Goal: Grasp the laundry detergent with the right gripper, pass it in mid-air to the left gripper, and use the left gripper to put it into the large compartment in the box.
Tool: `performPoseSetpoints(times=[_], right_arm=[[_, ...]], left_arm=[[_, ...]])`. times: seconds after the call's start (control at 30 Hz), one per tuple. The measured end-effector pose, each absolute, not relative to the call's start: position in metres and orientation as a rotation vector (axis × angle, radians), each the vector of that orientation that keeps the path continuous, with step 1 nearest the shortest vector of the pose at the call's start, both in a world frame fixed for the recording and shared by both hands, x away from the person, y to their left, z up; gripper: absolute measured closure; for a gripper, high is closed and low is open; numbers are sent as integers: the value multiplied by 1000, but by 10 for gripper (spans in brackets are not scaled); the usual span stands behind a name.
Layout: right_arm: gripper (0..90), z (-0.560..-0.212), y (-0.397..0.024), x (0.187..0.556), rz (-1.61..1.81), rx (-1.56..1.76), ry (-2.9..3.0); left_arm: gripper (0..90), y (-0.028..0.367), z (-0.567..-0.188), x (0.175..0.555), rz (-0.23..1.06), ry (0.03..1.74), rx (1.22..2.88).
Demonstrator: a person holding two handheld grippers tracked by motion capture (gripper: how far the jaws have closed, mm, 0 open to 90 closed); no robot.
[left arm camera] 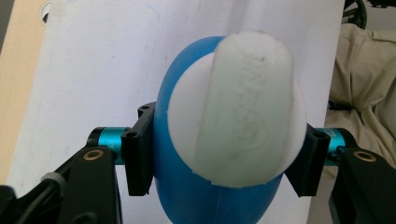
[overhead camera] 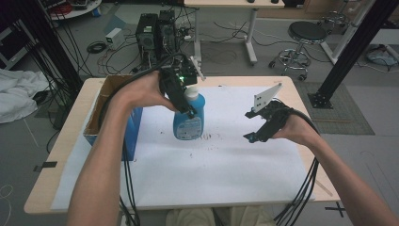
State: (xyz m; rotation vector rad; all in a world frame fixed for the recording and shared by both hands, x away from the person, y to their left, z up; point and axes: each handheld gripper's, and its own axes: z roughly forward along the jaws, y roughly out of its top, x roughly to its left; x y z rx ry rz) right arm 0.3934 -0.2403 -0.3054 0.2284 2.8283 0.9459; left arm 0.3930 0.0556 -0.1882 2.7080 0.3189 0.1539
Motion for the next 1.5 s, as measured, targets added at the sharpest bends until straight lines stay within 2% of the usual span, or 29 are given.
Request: performPoseSetpoints(times=[0.03, 0.47, 0.97, 1.5], right_arm=[[132, -306, -242, 393, 918, 241, 2825], [132, -311, -266, 389, 760, 291, 2832], [132, -321, -288, 390, 735, 367, 2832], [132, -331, -285, 389, 701, 375, 2842]], left_arm=[[374, 58, -185, 393, 156, 331, 2707], [374, 108, -138, 399, 243, 521, 2705], [374, 174, -89, 400, 318, 738, 2668], [374, 230, -91, 397, 322, 907, 2621]])
